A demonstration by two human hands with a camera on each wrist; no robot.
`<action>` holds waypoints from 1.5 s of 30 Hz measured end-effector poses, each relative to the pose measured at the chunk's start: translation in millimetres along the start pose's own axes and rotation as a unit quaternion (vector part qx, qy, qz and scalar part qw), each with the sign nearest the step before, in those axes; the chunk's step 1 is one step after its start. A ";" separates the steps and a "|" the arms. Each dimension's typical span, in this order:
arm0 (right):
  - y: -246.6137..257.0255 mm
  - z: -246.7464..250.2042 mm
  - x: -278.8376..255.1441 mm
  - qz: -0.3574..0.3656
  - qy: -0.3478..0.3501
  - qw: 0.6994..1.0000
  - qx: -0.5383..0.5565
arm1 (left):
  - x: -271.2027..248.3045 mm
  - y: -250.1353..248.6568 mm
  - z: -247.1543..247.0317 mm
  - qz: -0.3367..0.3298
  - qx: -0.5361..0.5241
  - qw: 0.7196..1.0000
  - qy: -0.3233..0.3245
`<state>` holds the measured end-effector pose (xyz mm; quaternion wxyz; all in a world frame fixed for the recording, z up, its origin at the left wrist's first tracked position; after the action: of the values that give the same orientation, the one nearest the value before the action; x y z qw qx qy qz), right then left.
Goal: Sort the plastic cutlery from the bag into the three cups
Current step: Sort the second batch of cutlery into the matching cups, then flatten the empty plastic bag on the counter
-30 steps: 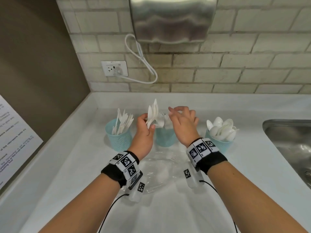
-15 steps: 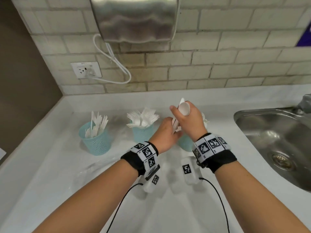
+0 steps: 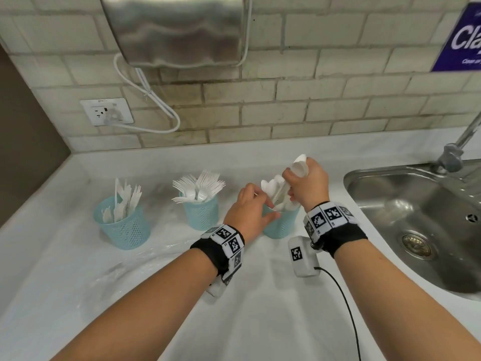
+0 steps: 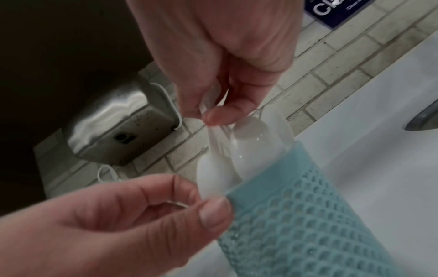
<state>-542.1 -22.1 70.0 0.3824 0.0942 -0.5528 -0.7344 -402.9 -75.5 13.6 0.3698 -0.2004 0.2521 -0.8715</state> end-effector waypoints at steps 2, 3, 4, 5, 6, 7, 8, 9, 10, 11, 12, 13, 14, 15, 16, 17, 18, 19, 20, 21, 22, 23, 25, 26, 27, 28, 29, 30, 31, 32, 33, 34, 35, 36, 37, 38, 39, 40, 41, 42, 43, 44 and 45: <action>-3.4 -10.6 -0.7 0.019 0.065 0.991 -0.117 | -1.1 1.3 0.0 0.005 0.003 1.000 -0.004; -4.8 -16.2 -1.4 0.026 0.098 0.983 -0.155 | -1.5 1.9 0.3 0.005 0.003 1.000 -0.006; -5.5 -20.6 -2.6 0.031 0.126 0.976 -0.175 | -1.6 2.8 0.2 0.006 0.003 1.000 -0.007; -5.4 -23.2 -3.4 0.038 0.143 0.971 -0.186 | -1.6 3.1 0.2 0.007 0.004 1.000 -0.008; -5.4 -23.9 -4.2 0.042 0.149 0.969 -0.193 | -1.8 3.3 -0.1 0.008 0.004 1.000 -0.008; -5.1 -22.7 -4.7 0.045 0.147 0.969 -0.192 | -1.9 3.5 -0.2 0.009 0.003 1.000 -0.007; -4.4 -20.3 -5.2 0.046 0.139 0.973 -0.177 | -2.0 3.7 -0.3 0.011 0.002 1.000 -0.006; -3.8 -17.1 -5.8 0.050 0.125 0.980 -0.149 | -2.3 3.8 0.1 0.011 0.002 1.000 -0.006; -2.9 -13.3 -6.5 0.059 0.105 0.986 -0.116 | -2.7 3.9 0.2 0.013 0.002 1.000 -0.005; -1.8 -9.1 -7.8 0.080 0.083 0.989 -0.096 | -3.3 4.2 0.2 0.014 0.003 1.000 -0.004; -0.4 -5.1 -10.3 0.110 0.065 0.987 -0.101 | -3.7 4.6 -0.1 0.016 0.003 1.000 -0.004; -0.2 -2.0 -13.6 0.142 0.051 0.981 -0.124 | -4.3 4.7 -0.4 0.017 0.002 1.000 -0.005; -0.4 0.2 -17.7 0.168 0.041 0.973 -0.152 | -4.8 4.8 -0.7 0.019 0.000 1.000 -0.007; -2.0 1.8 -22.3 0.186 0.035 0.967 -0.174 | -5.2 4.7 -0.6 0.020 0.000 1.000 -0.009; -4.9 2.5 -26.5 0.194 0.033 0.962 -0.190 | -5.5 4.4 -0.6 0.021 -0.001 1.000 -0.012; -8.8 2.0 -30.0 0.197 0.039 0.958 -0.204 | -5.9 3.8 -0.3 0.023 -0.001 1.000 -0.014; -14.8 0.1 -32.3 0.193 0.054 0.955 -0.219 | -6.1 3.0 0.0 0.024 0.000 1.000 -0.016; -20.9 -2.7 -34.2 0.189 0.078 0.950 -0.235 | -6.5 2.3 0.1 0.024 0.001 1.000 -0.017; -26.4 -5.8 -35.7 0.184 0.104 0.945 -0.250 | -7.0 1.9 0.1 0.026 0.003 1.000 -0.016; -30.5 -8.3 -36.7 0.181 0.125 0.940 -0.263 | -8.0 1.6 0.7 0.029 0.004 0.999 -0.014; -31.7 -9.9 -37.2 0.178 0.137 0.936 -0.270 | -9.0 1.7 2.0 0.033 0.004 0.999 -0.008; -30.4 -11.1 -37.8 0.176 0.140 0.934 -0.277 | -10.4 1.8 3.9 0.034 0.004 0.999 0.000; -21.2 -12.0 -40.2 0.174 0.128 0.934 -0.286 | -15.3 2.8 9.7 0.023 0.004 1.000 0.020; -13.6 -12.2 -42.9 0.175 0.112 0.936 -0.283 | -19.7 4.5 13.7 0.015 0.001 1.000 0.028; -4.8 -12.6 -47.2 0.181 0.093 0.941 -0.272 | -25.8 7.3 18.6 0.008 -0.005 0.999 0.031; 4.2 -14.2 -52.7 0.193 0.078 0.946 -0.248 | -32.7 11.1 24.2 0.005 -0.010 0.999 0.030; 14.4 -17.0 -59.4 0.208 0.072 0.952 -0.211 | -40.7 16.2 30.7 0.006 -0.012 1.000 0.025; 23.5 -22.2 -66.5 0.221 0.080 0.958 -0.165 | -50.0 23.0 37.7 0.013 -0.010 1.000 0.020; 31.6 -29.9 -74.2 0.227 0.100 0.962 -0.116 | -60.4 30.9 45.6 0.024 -0.001 1.000 0.016; 37.7 -38.9 -81.4 0.221 0.130 0.963 -0.078 | -70.5 39.5 53.5 0.037 0.013 0.999 0.010; 41.6 -50.0 -89.2 0.209 0.165 0.962 -0.058 | -81.7 49.5 62.3 0.052 0.025 0.998 -0.001; 42.3 -62.5 -97.4 0.196 0.197 0.959 -0.060 | -93.0 61.3 71.3 0.069 0.033 0.997 -0.014; 40.3 -75.1 -105.0 0.186 0.223 0.954 -0.076 | -104.7 73.9 80.2 0.087 0.040 0.995 -0.027; 36.9 -86.9 -111.9 0.178 0.240 0.949 -0.099 | -116.3 87.4 88.9 0.106 0.051 0.992 -0.039; 32.9 -98.2 -117.6 0.173 0.256 0.942 -0.130 | -127.8 100.7 98.5 0.128 0.071 0.988 -0.049; 27.3 -109.0 -122.9 0.167 0.280 0.927 -0.182 | -139.6 114.2 108.5 0.153 0.099 0.982 -0.058; 20.6 -117.6 -127.9 0.157 0.310 0.903 -0.253 | -151.8 127.0 118.1 0.183 0.132 0.972 -0.065; 12.3 -122.7 -130.7 0.140 0.336 0.872 -0.328 | -162.3 139.6 126.1 0.214 0.167 0.960 -0.072; 6.6 -126.4 -133.9 0.127 0.353 0.841 -0.389 | -174.7 151.6 134.8 0.251 0.198 0.944 -0.078; 1.5 -127.8 -135.8 0.116 0.361 0.820 -0.428 | -186.0 164.2 141.6 0.292 0.213 0.929 -0.082; -2.8 -128.7 -137.0 0.108 0.366 0.811 -0.444 | -196.4 175.9 147.2 0.337 0.210 0.914 -0.081; -7.2 -129.7 -137.6 0.099 0.368 0.813 -0.440 | -205.4 186.3 151.5 0.381 0.185 0.903 -0.074; -9.6 -129.9 -138.1 0.087 0.368 0.823 -0.423 | -212.7 194.5 154.4 0.420 0.149 0.893 -0.065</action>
<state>-378.3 -25.3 -26.0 0.6221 0.1382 -0.0117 -0.7705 -77.0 -78.4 -12.9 0.7420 -0.0744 0.1558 -0.6478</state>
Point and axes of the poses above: each hand's wrist, its own x-axis towards the middle knuckle, its own z-axis out of the back of the hand, y = z × x, the point moved 4 cm from there along x, towards the middle knuckle, and after that the axes turned 7 degrees about z, right-handed, at the moved point
